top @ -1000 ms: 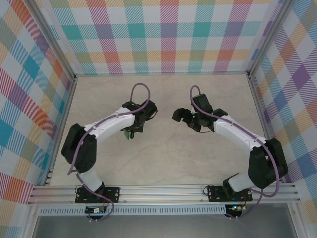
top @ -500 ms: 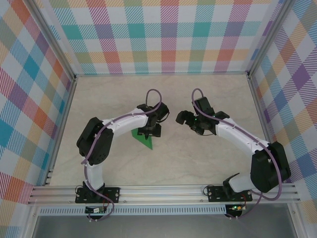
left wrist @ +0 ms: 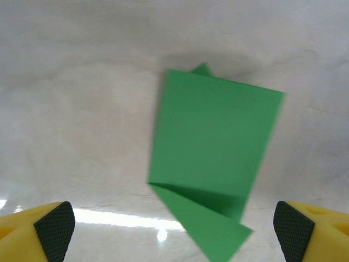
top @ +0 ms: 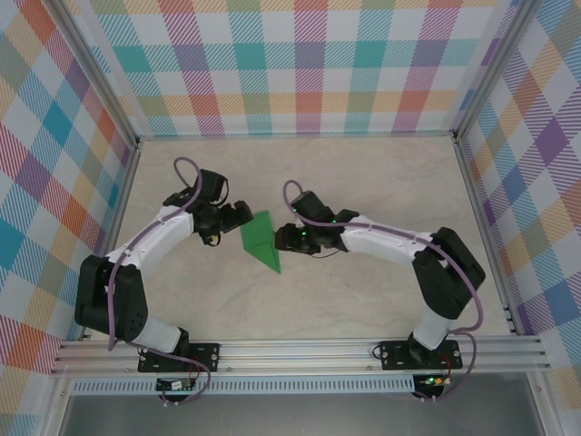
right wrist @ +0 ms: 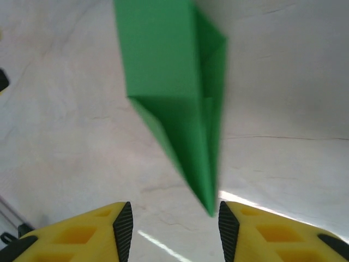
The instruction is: Fold a paper plane with a square sheet of paper (pick it up from the middle)
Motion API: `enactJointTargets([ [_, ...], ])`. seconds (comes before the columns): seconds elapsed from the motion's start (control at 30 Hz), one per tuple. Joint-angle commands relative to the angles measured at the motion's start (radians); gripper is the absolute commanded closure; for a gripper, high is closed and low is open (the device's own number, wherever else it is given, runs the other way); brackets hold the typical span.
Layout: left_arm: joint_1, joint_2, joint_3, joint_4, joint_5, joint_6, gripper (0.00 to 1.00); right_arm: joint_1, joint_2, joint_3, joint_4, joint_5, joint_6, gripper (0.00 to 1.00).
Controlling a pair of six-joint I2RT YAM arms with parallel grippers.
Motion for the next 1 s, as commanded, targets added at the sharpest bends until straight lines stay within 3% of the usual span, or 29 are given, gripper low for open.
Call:
enactJointTargets([
  [0.0, 0.066, -0.061, -0.071, 0.025, 0.030, -0.048, 0.04, 0.058, 0.084, 0.104, 0.016, -0.020, -0.015, 0.55],
  [0.17, 0.137, -0.093, -0.151, 0.060, 0.072, -0.082, 0.03, 0.087, 0.220, 0.238, -0.045, -0.017, -0.006, 0.60],
  [0.4, 0.147, -0.092, -0.184, 0.097, 0.139, -0.087, 0.04, 0.062, 0.334, 0.342, -0.181, 0.090, -0.015, 0.63],
  [0.73, 0.146, -0.079, -0.216, 0.157, 0.247, -0.104, 0.06, 0.017, 0.352, 0.263, -0.177, 0.051, -0.101, 0.64],
  [0.97, 0.142, -0.045, -0.251, 0.233, 0.369, -0.135, 0.16, -0.013, 0.287, 0.110, -0.164, 0.032, -0.252, 0.64],
])
